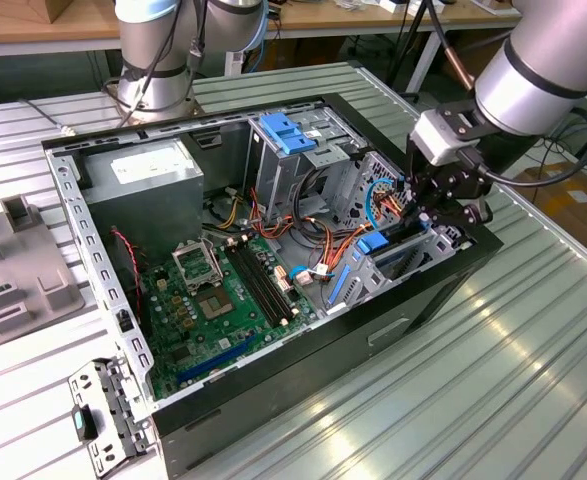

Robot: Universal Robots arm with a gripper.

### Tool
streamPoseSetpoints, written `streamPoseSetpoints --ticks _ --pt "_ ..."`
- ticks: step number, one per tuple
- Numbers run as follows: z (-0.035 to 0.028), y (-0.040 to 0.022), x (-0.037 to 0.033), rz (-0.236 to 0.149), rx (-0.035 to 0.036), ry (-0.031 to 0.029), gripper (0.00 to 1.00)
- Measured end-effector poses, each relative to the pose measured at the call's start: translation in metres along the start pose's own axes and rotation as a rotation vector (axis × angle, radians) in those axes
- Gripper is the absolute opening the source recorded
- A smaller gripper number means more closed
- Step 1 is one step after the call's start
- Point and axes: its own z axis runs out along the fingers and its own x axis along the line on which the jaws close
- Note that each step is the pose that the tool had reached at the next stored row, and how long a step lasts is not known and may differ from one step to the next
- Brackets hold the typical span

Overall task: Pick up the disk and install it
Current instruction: 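Insert the first disk wire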

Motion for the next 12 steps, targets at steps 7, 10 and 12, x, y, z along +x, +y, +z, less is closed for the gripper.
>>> streamPoseSetpoints --ticks 7,10,12 --pt "0.0023 0.0001 0.0004 0.000 -0.0001 -0.0003 0.17" --pt "0.0023 0.0002 0.0005 0.000 0.0000 -0.0001 0.17" --pt "0.0025 0.0005 0.0007 0.000 -0.0001 -0.0002 0.17"
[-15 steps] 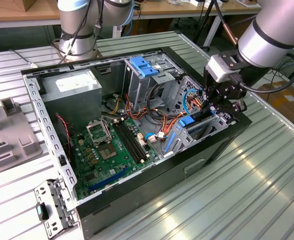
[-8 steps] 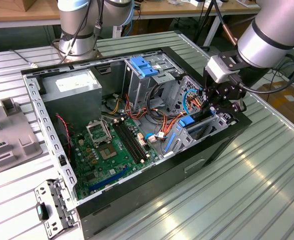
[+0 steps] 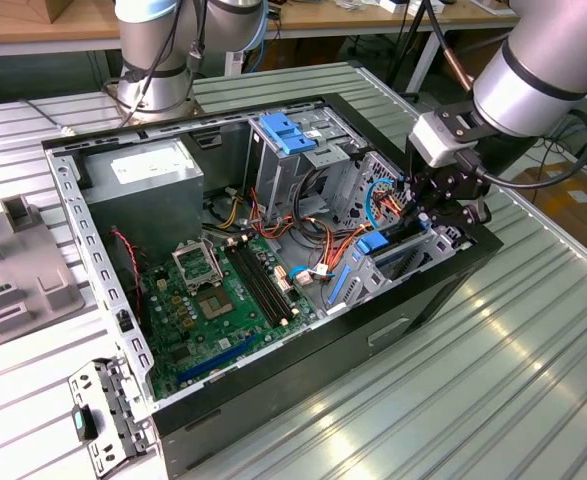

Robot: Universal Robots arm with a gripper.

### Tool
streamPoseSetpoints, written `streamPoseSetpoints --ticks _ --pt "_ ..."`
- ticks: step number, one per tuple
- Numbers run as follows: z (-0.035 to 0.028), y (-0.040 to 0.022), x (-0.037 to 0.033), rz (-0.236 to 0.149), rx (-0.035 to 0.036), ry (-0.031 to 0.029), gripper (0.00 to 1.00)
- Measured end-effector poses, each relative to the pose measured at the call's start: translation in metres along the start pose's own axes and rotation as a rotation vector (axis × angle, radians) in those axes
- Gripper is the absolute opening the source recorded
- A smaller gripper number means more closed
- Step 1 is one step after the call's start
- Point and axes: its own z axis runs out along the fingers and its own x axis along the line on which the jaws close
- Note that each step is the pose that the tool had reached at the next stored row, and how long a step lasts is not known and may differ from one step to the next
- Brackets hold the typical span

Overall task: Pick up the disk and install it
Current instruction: 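Insert the first disk wire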

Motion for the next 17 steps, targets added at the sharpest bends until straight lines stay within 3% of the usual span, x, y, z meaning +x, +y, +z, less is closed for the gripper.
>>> streamPoseSetpoints --ticks 17 --pt "0.0015 0.0027 0.0017 -0.001 0.0000 0.0000 0.17"
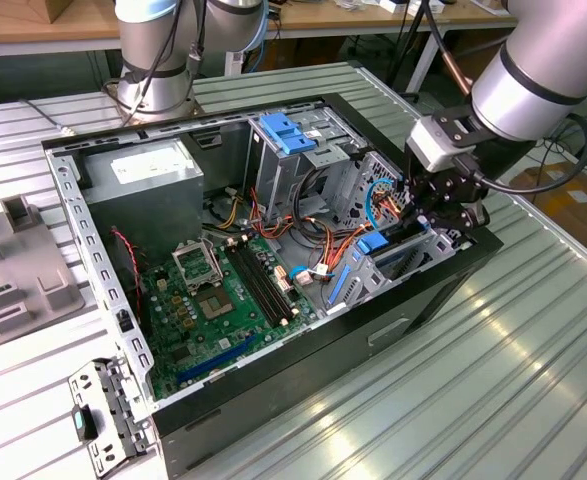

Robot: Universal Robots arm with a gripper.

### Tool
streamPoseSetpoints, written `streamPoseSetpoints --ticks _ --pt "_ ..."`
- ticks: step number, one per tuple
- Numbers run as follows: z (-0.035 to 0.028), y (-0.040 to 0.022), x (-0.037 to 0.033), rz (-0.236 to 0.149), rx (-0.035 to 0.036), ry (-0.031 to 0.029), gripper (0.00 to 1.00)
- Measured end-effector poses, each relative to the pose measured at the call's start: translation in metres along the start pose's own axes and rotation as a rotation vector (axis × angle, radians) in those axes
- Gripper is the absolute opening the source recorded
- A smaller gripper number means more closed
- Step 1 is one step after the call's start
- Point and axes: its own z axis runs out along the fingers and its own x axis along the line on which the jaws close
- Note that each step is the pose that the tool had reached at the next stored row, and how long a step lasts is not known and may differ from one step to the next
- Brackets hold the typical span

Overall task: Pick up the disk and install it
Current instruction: 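Insert the first disk wire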

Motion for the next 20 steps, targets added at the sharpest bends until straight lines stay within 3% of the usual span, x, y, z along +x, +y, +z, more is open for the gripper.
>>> streamPoseSetpoints --ticks 7,9,11,16,20 --pt "0.0007 0.0001 0.0001 0.000 0.0000 -0.0004 0.18" --pt "0.0007 0.0000 0.0001 0.000 0.0000 -0.0003 0.24" --pt "0.0006 0.0000 0.0001 0.000 0.0000 -0.0001 0.37" --pt "0.0002 0.0000 0.0001 0.000 0.0000 0.0000 0.37" --pt "-0.0080 -0.0004 -0.0012 0.000 -0.0001 -0.0019 0.37"
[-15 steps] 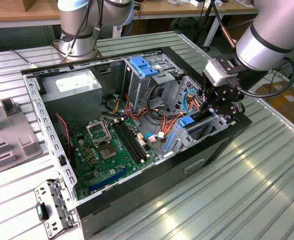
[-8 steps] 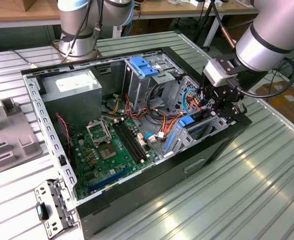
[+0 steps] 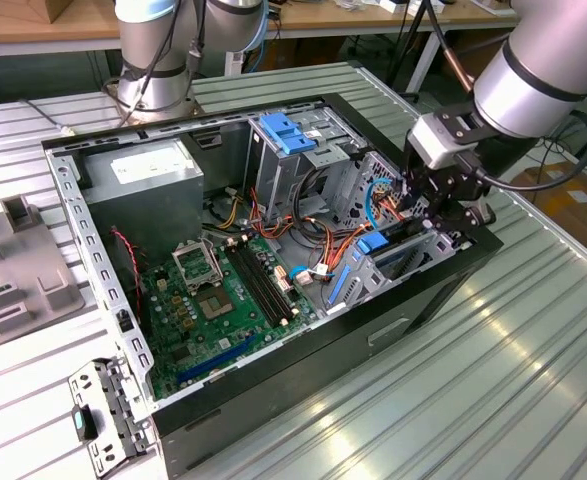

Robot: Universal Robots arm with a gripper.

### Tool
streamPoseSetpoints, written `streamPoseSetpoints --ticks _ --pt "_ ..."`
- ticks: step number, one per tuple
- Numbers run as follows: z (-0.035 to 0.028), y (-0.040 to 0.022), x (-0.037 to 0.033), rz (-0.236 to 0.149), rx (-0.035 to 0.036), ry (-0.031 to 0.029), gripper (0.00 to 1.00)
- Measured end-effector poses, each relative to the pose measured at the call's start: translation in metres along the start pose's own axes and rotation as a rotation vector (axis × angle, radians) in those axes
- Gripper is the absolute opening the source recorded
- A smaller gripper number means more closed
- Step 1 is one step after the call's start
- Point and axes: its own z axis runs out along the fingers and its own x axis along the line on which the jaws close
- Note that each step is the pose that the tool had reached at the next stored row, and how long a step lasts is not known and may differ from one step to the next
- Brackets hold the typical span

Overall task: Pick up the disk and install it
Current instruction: 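Insert the first disk wire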

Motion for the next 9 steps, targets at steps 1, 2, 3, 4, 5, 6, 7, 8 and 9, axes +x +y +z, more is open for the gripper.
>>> streamPoseSetpoints --ticks 1,2,3,4,5,6,7,8,9 --pt "-0.0019 -0.0001 -0.0003 0.000 -0.0001 -0.0010 0.37" --pt "-0.0031 -0.0001 -0.0005 0.000 -0.0002 -0.0017 0.37" --pt "-0.0036 -0.0002 -0.0006 0.000 -0.0002 -0.0023 0.37" --pt "-0.0041 -0.0002 -0.0006 0.000 -0.0003 -0.0027 0.37" --pt "-0.0042 -0.0002 -0.0007 0.000 -0.0003 -0.0031 0.36" --pt "-0.0043 -0.0002 -0.0008 0.000 -0.0003 -0.0034 0.36" --pt "-0.0044 -0.0002 -0.0008 0.000 -0.0003 -0.0037 0.29" --pt "-0.0045 -0.0002 -0.0007 0.000 -0.0003 -0.0036 0.22" --pt "-0.0044 -0.0002 -0.0008 0.000 -0.0004 -0.0039 0.16"
